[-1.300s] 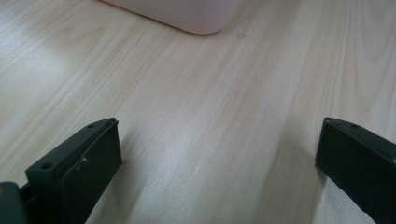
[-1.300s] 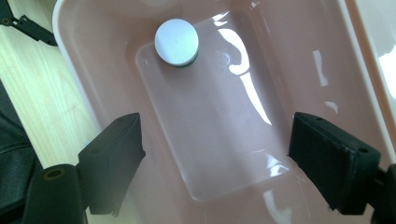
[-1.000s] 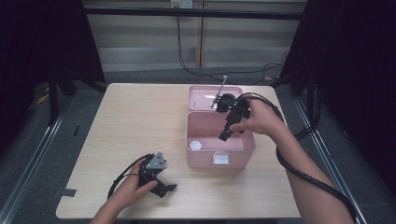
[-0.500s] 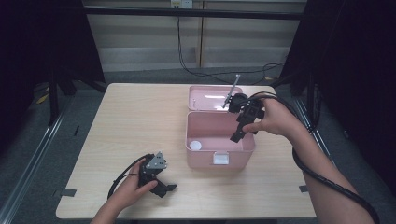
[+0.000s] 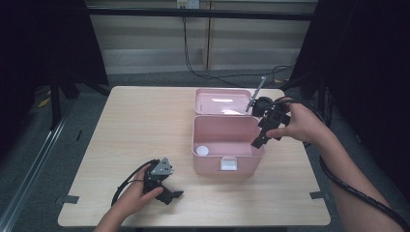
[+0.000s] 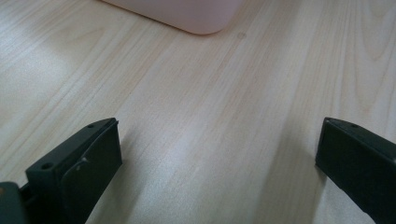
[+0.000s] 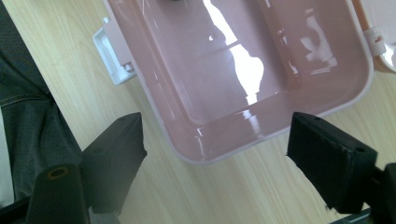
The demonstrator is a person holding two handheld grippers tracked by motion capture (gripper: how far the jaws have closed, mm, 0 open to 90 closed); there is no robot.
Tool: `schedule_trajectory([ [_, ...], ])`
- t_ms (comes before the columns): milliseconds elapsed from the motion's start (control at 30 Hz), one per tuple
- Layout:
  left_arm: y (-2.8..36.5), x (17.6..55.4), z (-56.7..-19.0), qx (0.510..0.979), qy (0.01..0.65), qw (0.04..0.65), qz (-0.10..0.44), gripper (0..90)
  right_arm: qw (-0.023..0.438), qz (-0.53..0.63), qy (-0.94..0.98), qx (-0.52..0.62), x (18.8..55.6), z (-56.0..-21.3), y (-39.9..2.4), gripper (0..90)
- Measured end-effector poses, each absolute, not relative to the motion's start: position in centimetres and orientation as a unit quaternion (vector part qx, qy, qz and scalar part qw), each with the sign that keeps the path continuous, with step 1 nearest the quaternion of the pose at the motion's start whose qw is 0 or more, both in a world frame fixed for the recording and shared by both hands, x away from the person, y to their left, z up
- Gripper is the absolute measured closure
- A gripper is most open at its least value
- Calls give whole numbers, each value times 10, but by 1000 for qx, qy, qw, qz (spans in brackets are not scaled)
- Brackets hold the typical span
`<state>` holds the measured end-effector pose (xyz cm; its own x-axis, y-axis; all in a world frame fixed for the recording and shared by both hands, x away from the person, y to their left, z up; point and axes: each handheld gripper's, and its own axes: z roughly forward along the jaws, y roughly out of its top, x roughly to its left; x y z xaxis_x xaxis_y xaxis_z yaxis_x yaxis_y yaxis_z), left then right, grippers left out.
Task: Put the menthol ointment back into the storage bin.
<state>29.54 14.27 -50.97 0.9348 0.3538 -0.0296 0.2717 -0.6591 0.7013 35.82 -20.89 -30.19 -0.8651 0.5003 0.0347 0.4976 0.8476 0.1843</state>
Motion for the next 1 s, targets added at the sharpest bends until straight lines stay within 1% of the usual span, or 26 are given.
schedule_trajectory([
  [667, 143, 295, -510, 909, 173, 376, 56, 0, 19, 128, 952, 279, 347, -302, -244, 180],
  [1000, 143, 295, -510, 909, 172, 376, 56, 0, 20, 142, 946, 291, 338, -311, -265, 180],
])
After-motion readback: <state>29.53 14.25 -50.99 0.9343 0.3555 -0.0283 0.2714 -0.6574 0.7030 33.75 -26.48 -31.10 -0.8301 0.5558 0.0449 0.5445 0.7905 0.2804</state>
